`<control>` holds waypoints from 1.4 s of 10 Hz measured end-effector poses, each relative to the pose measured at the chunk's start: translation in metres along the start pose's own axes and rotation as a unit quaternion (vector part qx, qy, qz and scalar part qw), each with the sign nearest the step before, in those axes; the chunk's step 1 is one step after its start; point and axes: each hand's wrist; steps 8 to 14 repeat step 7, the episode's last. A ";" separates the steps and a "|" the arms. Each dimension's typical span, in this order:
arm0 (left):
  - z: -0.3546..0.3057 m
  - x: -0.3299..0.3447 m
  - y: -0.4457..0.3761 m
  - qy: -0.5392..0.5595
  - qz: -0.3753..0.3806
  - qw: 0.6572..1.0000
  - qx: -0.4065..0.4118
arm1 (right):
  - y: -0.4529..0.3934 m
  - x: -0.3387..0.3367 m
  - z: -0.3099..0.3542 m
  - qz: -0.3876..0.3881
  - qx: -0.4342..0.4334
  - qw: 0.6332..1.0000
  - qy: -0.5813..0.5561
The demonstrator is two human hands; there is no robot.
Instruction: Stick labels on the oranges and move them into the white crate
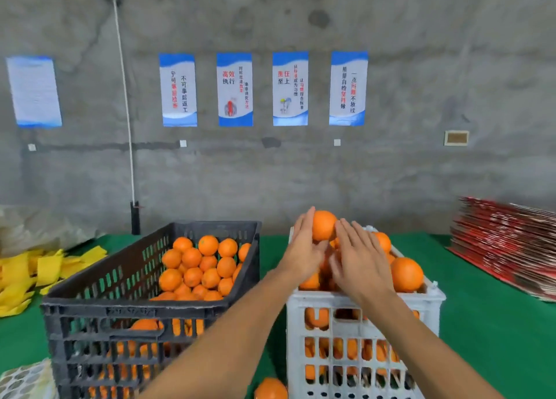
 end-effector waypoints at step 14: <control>-0.008 0.013 0.009 -0.129 -0.108 0.983 0.073 | -0.005 -0.014 -0.013 0.068 0.010 0.997 0.021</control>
Point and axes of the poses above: each hand's wrist, its own y-axis away from the middle knuckle, its own x-axis out of the palm, z = x × y, and after that the axes turned 2 degrees about -x, right-handed
